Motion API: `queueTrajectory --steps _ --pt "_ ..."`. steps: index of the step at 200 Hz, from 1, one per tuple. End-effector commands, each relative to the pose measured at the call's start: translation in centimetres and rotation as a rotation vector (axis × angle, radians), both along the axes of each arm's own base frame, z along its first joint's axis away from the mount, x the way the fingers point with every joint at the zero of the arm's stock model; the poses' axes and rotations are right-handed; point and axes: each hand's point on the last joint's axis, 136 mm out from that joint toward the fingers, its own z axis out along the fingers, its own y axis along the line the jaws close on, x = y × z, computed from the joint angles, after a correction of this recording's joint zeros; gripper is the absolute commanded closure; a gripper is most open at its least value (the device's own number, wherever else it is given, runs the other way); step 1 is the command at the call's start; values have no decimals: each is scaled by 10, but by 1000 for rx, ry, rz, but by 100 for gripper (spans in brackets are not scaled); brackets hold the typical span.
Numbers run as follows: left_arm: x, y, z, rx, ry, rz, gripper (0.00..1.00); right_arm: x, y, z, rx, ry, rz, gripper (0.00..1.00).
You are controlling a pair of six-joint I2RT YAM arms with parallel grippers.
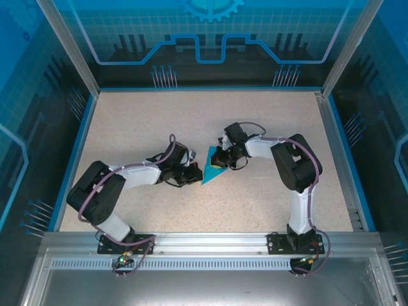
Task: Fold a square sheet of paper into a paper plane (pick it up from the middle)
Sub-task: Fourth fold the wing at the center of the table.
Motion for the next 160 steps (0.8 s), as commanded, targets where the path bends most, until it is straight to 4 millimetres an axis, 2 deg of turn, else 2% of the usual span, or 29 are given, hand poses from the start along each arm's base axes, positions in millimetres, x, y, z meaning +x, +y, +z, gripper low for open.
queueTrajectory --steps 1,26,53,93,121,138,160 --pt "21 -10 11 -41 -72 50 100 -28 -41 -61 -228 140 -36 97" --pt "27 -17 1 -49 -55 46 100 -29 -40 -62 -221 143 -35 97" --pt "19 -23 -11 -44 -15 20 100 -28 -39 -60 -215 141 -34 97" --pt "1 -9 -37 38 50 15 100 -25 -34 -53 -185 119 -23 97" --pt "-5 7 -50 109 61 46 100 -14 -26 -35 -137 44 1 96" --pt "-7 11 -53 116 50 54 100 -7 -21 -21 -115 -1 24 96" --pt "-7 10 -51 100 38 57 100 -5 -18 -17 -105 -12 43 96"
